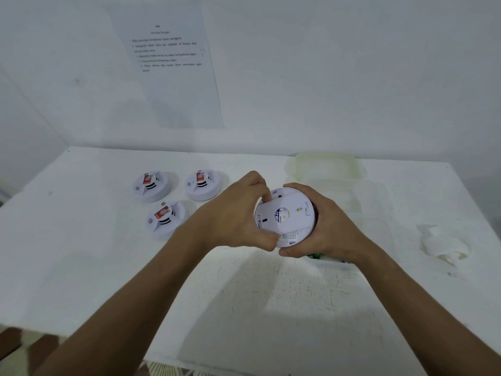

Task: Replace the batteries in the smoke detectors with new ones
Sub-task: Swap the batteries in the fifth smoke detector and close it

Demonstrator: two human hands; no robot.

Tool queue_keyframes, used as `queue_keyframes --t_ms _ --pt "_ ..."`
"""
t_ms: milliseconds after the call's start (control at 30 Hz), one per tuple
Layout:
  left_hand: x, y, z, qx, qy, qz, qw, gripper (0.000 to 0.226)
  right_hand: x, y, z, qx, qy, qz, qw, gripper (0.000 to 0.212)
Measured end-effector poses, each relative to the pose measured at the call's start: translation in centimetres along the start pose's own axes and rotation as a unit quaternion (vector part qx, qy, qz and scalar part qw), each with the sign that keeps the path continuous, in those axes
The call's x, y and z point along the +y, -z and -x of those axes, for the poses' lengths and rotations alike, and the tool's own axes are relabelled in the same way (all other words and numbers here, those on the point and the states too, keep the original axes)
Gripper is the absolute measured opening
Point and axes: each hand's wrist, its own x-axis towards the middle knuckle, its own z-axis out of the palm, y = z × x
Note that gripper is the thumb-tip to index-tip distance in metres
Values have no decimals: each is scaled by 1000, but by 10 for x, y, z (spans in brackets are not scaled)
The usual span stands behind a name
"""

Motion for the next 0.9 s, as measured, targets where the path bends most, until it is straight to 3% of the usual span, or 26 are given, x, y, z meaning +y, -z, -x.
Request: queue_keyframes --t_ms 167,367,467,567,733,900 --pt "3 -5 -1 -2 -10 -53 999 58 6 -3 2 -17 -13 -33 999 92" --pt "-6 -5 4 47 -24 36 998 56 14 8 10 5 -32 -51 998 96" --pt "-22 -8 14 72 13 19 997 58 18 21 16 7 -42 -56 997 98" --pt "-34 -27 34 45 72 29 996 57 24 32 25 8 -52 -55 997 101" --pt "-41 -74 65 -75 154 -38 984 66 23 33 35 -9 -64 -65 996 97" --pt "-49 -89 71 -78 149 -36 985 66 20 20 33 -46 -59 -68 995 98"
